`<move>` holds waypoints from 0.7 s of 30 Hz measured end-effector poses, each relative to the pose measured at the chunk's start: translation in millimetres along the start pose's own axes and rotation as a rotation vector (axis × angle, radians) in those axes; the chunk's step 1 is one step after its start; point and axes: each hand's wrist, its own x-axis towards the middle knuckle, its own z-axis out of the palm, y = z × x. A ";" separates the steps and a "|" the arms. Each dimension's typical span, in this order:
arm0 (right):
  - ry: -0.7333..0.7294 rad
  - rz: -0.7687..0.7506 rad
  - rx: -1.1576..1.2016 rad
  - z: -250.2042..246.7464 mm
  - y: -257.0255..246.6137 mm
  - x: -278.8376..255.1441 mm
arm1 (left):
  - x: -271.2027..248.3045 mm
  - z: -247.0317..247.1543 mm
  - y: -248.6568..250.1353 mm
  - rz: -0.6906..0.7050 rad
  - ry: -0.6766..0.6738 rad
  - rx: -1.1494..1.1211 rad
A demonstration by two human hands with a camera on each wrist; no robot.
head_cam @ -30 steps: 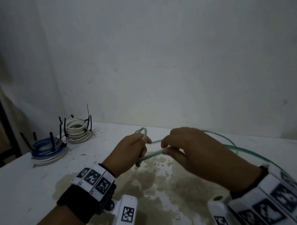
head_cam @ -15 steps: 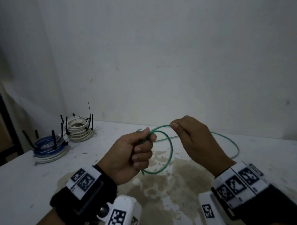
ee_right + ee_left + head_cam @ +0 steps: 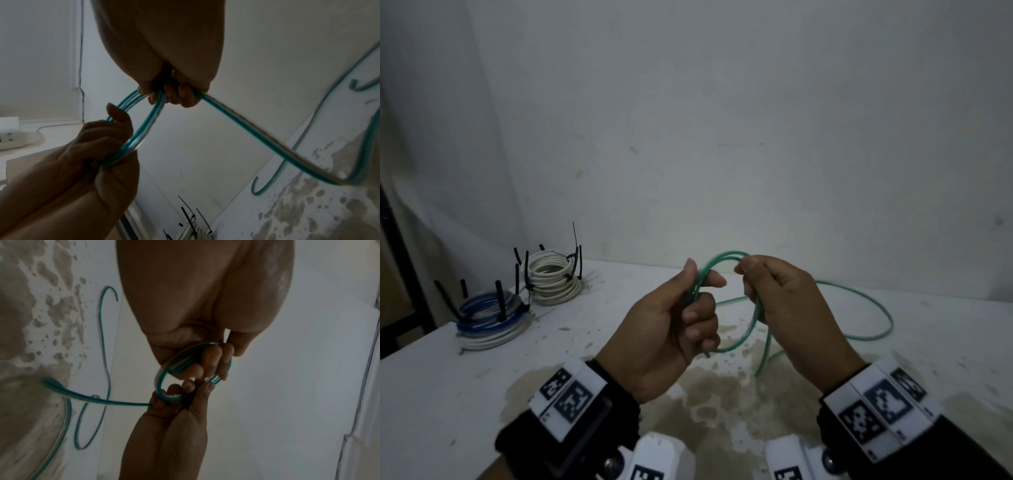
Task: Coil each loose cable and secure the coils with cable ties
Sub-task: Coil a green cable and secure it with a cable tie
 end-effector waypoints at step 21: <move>-0.348 -0.300 -0.747 -25.7 28.2 -15.8 | 10.7 -70.1 70.9 0.452 0.434 -0.160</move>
